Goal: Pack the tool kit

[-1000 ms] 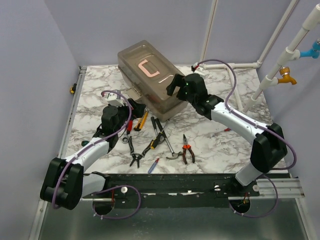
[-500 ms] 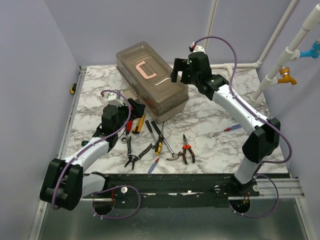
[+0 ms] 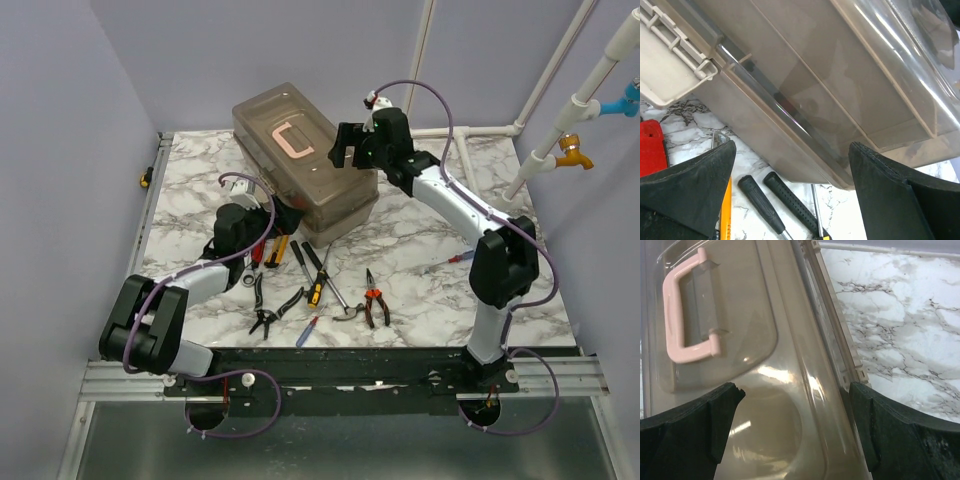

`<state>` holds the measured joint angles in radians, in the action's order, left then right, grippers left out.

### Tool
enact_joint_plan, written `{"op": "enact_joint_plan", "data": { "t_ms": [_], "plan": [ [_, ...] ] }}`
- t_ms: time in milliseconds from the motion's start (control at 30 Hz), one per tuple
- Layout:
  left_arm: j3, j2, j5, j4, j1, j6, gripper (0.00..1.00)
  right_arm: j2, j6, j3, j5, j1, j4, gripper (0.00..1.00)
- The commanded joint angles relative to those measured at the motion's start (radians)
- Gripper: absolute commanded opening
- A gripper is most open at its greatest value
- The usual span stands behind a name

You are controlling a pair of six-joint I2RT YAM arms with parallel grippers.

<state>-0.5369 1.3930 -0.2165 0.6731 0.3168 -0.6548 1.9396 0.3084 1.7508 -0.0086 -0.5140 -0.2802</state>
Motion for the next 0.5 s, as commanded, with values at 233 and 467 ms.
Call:
{"op": "enact_joint_plan", "data": {
  "t_ms": [233,467],
  "plan": [
    [-0.377,0.171,-0.037,-0.238,0.001,0.06,0.98,0.085,0.024,-0.088,-0.253,-0.023,-0.117,0.98],
    [-0.541,0.231,-0.039,-0.394,-0.091,-0.001,0.98,0.138,0.094,-0.034,-0.286,-0.108,-0.063,0.96]
  ]
}}
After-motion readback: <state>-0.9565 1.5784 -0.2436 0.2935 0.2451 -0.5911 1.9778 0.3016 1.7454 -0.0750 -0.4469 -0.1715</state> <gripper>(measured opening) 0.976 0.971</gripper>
